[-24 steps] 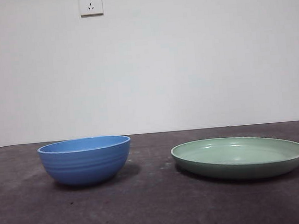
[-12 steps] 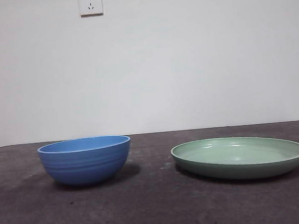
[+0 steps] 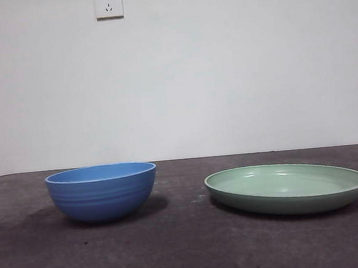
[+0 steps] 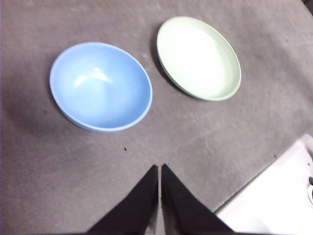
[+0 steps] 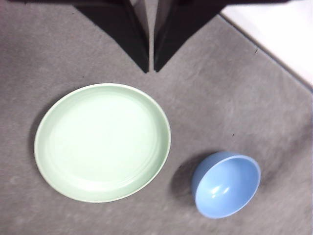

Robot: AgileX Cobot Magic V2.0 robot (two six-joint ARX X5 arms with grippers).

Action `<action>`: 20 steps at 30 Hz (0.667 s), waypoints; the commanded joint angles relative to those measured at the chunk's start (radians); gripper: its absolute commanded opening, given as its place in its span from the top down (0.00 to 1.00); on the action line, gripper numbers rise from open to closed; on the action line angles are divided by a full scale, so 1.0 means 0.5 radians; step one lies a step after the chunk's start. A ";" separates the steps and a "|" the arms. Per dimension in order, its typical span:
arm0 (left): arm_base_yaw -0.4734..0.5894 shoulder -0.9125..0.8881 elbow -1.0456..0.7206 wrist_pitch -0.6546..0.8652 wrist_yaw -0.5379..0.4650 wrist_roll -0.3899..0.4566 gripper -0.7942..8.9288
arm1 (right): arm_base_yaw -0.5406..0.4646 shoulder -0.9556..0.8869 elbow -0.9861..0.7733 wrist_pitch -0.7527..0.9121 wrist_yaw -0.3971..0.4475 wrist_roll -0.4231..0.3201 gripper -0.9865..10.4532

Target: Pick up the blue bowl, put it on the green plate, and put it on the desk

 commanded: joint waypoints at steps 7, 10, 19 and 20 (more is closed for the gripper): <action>-0.010 0.012 0.042 0.010 0.011 0.045 0.87 | 0.036 0.008 0.037 0.003 -0.010 -0.025 0.84; -0.010 0.012 0.042 -0.006 0.010 0.040 0.69 | 0.036 0.008 0.037 0.003 -0.010 -0.005 0.64; -0.010 0.013 0.042 -0.009 0.010 0.035 0.46 | 0.036 0.008 0.037 0.004 -0.009 0.010 0.57; -0.010 0.013 0.042 -0.008 0.009 0.029 0.47 | 0.036 0.008 0.037 0.003 -0.009 0.011 0.57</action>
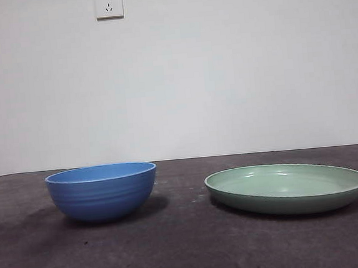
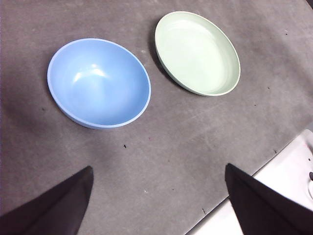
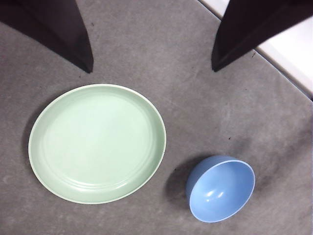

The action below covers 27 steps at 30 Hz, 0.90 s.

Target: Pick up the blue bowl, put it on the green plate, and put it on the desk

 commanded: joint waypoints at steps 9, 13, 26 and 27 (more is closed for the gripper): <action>-0.031 0.134 0.057 0.102 -0.143 -0.105 0.47 | 0.008 0.010 0.037 0.007 -0.003 0.020 0.57; -0.076 0.303 0.131 0.153 -0.208 -0.150 0.47 | 0.008 0.010 0.037 0.007 0.005 0.021 0.57; -0.256 1.157 0.576 0.194 -0.723 -0.144 0.47 | 0.008 0.010 0.037 0.006 0.011 0.027 0.57; -0.260 1.212 0.593 0.212 -0.748 -0.140 0.47 | 0.008 0.010 0.037 0.006 0.011 0.027 0.57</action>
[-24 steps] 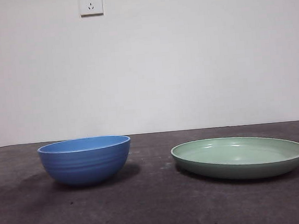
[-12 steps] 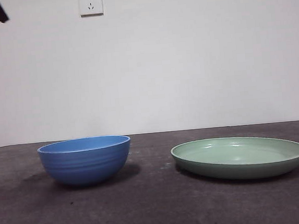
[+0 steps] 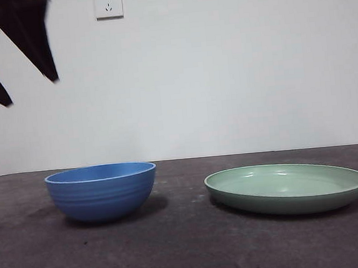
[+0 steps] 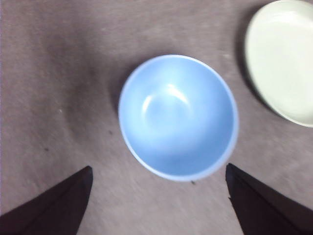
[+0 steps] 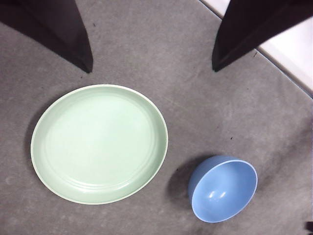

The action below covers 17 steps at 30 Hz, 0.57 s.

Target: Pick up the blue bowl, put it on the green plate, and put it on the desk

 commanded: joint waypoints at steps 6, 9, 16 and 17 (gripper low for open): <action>-0.028 0.441 0.107 0.165 -0.101 0.018 0.48 | 0.008 0.010 0.037 0.007 -0.001 0.023 0.57; -0.027 0.629 0.107 0.224 -0.144 0.020 0.48 | 0.008 0.010 0.037 0.007 -0.001 0.022 0.57; -0.028 0.855 0.107 0.293 -0.178 0.026 0.52 | 0.008 0.011 0.037 0.009 0.000 0.021 0.57; -0.028 0.861 0.107 0.296 -0.177 0.025 0.55 | 0.008 0.011 0.037 0.009 0.000 0.021 0.57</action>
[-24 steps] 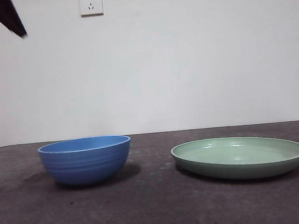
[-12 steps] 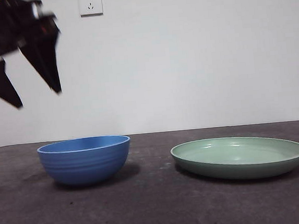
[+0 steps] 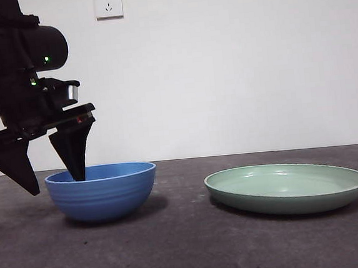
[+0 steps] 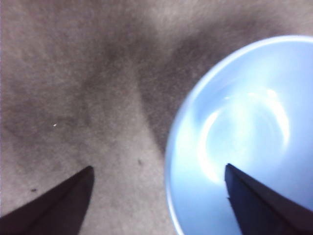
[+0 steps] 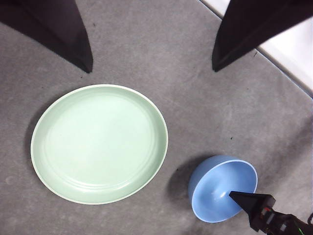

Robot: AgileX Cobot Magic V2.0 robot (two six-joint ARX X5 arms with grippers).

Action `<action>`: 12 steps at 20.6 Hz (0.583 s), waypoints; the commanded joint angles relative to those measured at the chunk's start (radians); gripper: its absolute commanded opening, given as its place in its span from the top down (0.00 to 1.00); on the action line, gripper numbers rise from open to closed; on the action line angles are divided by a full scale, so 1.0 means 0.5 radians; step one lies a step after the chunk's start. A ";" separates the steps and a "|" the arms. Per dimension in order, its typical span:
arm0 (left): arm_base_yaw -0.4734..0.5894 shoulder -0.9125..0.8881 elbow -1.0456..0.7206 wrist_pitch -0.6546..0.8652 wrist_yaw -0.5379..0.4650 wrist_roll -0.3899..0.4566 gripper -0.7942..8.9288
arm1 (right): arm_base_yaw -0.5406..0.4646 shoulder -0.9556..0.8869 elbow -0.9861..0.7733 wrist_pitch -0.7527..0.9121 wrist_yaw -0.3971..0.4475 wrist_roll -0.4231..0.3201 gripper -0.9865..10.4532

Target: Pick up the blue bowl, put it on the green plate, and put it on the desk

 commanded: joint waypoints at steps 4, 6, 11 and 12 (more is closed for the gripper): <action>-0.010 0.040 0.046 0.012 -0.007 0.024 0.78 | 0.008 0.011 0.037 0.013 0.000 0.021 0.57; -0.010 0.040 0.046 0.004 -0.007 0.024 0.80 | 0.008 0.010 0.037 0.013 -0.001 0.021 0.57; -0.009 0.042 0.046 0.010 -0.007 0.018 0.91 | 0.008 0.010 0.037 0.014 -0.001 0.021 0.57; -0.009 0.042 0.046 0.018 -0.007 0.005 0.91 | 0.008 0.010 0.037 0.014 0.000 0.021 0.57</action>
